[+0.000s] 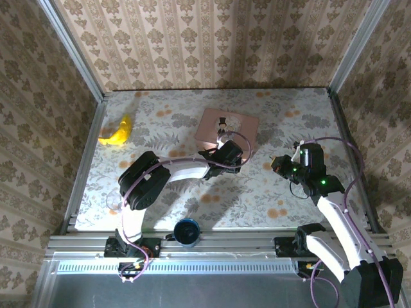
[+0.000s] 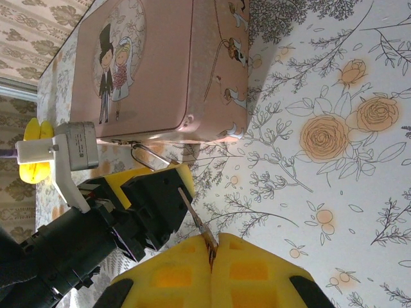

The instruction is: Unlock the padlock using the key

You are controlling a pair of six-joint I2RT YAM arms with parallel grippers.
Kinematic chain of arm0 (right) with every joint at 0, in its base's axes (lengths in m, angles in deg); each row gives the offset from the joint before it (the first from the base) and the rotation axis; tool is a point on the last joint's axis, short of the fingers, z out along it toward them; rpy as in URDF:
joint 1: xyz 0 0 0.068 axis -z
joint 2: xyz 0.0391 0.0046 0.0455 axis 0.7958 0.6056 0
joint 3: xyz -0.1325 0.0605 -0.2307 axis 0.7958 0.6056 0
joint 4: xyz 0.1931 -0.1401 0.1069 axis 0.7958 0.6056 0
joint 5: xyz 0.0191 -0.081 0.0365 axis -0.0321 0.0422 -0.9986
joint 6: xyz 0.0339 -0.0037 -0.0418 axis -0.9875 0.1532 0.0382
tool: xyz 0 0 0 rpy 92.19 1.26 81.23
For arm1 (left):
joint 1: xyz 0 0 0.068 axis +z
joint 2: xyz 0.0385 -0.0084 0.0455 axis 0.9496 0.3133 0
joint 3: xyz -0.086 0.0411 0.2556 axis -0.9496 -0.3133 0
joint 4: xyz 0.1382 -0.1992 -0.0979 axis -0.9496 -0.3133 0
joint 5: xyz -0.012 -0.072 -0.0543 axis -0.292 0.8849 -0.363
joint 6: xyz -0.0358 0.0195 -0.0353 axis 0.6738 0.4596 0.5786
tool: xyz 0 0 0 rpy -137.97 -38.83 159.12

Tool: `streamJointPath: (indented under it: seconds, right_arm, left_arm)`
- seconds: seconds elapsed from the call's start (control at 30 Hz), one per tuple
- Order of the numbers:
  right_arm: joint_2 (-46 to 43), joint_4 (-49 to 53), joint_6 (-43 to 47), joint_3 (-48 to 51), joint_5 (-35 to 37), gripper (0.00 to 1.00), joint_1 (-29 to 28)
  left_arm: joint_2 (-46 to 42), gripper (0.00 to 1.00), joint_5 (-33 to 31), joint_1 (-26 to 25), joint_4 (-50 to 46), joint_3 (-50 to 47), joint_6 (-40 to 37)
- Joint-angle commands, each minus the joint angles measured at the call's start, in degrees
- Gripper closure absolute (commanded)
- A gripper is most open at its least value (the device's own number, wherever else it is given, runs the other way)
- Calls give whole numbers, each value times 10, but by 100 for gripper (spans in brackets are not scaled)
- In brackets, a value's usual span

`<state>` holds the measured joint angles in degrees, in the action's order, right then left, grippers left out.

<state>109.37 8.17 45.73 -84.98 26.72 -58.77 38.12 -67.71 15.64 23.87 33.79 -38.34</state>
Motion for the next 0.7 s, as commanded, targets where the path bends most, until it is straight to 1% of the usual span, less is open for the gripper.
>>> streamJointPath:
  seconds: [0.0,0.13,0.27,0.3,0.33,0.53,0.67]
  right_arm:
    - [4,9,-2,-12,4,100,-3]
    - [4,8,-2,-12,3,100,-3]
    - [4,9,-1,-12,3,100,-3]
    - [4,9,-1,-13,3,100,-3]
    - [4,9,-1,-13,3,100,-3]
    - [5,9,-1,-13,3,100,-3]
    - [4,10,-1,-13,3,100,-3]
  left_arm:
    - [11,20,-13,4,-16,13,4]
    - [12,15,-15,5,-15,12,9]
    - [13,13,-20,7,-17,13,10]
    - [13,6,-18,7,-17,13,10]
    - [13,5,-19,7,-17,13,10]
    - [14,4,-24,7,-18,13,10]
    - [16,6,-25,7,-19,14,10]
